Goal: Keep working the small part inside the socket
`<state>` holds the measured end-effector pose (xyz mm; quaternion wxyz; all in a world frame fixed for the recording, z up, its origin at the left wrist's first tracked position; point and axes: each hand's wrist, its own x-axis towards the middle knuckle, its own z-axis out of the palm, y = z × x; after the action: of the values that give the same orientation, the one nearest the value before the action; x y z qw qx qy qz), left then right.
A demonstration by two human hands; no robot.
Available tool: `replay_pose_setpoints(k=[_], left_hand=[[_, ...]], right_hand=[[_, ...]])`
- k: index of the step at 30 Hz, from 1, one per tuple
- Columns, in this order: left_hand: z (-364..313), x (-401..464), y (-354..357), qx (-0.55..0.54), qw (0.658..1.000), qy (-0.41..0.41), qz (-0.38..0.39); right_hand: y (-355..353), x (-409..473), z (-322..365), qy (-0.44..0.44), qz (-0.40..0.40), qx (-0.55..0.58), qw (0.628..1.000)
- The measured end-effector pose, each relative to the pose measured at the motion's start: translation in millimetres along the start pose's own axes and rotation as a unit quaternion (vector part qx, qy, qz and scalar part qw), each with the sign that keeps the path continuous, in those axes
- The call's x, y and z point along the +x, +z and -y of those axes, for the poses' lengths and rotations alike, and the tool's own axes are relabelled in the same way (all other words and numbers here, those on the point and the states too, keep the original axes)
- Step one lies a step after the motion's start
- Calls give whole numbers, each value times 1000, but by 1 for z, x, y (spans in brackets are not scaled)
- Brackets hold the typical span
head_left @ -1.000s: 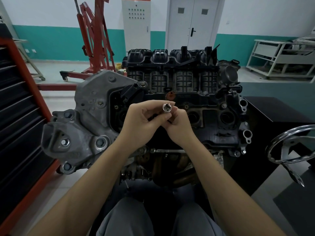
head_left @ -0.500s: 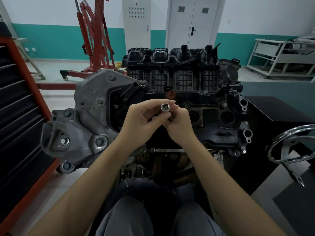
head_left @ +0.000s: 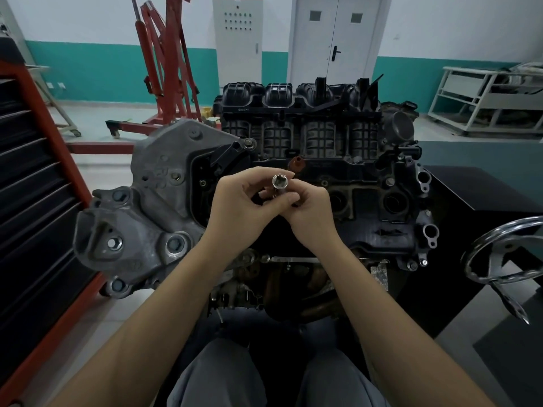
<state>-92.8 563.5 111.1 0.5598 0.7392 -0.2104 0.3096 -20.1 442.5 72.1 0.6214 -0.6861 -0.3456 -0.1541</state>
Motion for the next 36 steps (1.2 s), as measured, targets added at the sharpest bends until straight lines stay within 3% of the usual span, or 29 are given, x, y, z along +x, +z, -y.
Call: replay_pose_setpoints(k=[3, 8, 14, 22, 28, 36], left_hand=[[1, 1, 1, 10, 1000, 0, -19], [0, 0, -2, -82, 995, -26, 41], [2, 1, -1, -6, 1000, 2, -2], [1, -2, 0, -57, 997, -11, 44], [1, -2, 3, 3, 1000, -12, -15], [1, -1, 0, -88, 995, -25, 24]], right_hand=[[0, 0, -2, -6, -2, 16, 1000], [1, -2, 1, 2, 24, 10, 1000], [0, 0, -2, 1, -5, 30, 1000], [-2, -4, -6, -4, 15, 25, 1000], [-2, -1, -9, -11, 2, 37, 999], [-10, 6, -4, -13, 81, 48, 995]])
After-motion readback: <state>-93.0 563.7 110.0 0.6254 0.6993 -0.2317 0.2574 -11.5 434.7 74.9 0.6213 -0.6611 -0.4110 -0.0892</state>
